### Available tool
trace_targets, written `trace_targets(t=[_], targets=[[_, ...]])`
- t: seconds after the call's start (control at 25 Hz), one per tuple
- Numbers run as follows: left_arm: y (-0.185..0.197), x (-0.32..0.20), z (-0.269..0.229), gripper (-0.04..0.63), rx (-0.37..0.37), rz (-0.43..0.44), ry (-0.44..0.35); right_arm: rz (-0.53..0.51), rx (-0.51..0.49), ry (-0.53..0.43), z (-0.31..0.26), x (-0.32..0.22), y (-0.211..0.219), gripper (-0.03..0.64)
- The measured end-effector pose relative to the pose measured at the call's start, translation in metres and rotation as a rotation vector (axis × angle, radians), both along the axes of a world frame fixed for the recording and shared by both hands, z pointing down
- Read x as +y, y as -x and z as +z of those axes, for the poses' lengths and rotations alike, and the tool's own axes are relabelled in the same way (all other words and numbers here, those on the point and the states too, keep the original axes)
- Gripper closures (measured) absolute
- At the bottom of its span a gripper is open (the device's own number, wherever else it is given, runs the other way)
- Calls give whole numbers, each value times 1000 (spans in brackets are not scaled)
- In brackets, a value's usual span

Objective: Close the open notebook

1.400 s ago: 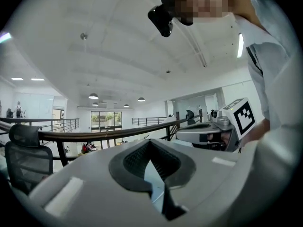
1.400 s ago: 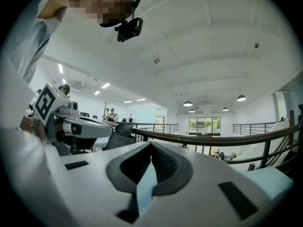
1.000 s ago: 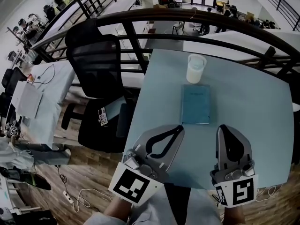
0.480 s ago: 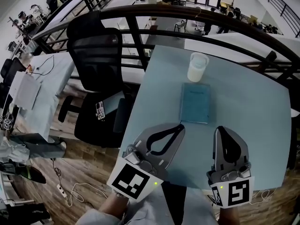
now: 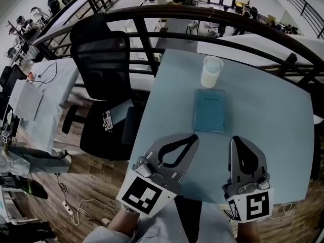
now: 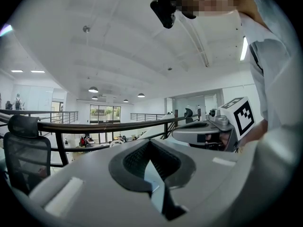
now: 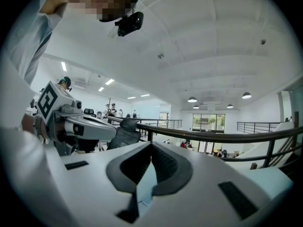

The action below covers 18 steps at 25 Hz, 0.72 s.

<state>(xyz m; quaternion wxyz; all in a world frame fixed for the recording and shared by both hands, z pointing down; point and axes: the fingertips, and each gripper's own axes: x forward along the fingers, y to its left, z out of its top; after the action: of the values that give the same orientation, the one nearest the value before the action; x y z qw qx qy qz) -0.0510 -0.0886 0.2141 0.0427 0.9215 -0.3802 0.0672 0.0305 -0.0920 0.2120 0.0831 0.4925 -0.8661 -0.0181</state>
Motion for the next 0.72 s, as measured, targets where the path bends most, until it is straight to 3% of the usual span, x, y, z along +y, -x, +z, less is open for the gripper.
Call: trace_targets(t=[0.72], targets=[[-4,1,1,592,-6,11,-1,-15,27,14,2,2,2,615]])
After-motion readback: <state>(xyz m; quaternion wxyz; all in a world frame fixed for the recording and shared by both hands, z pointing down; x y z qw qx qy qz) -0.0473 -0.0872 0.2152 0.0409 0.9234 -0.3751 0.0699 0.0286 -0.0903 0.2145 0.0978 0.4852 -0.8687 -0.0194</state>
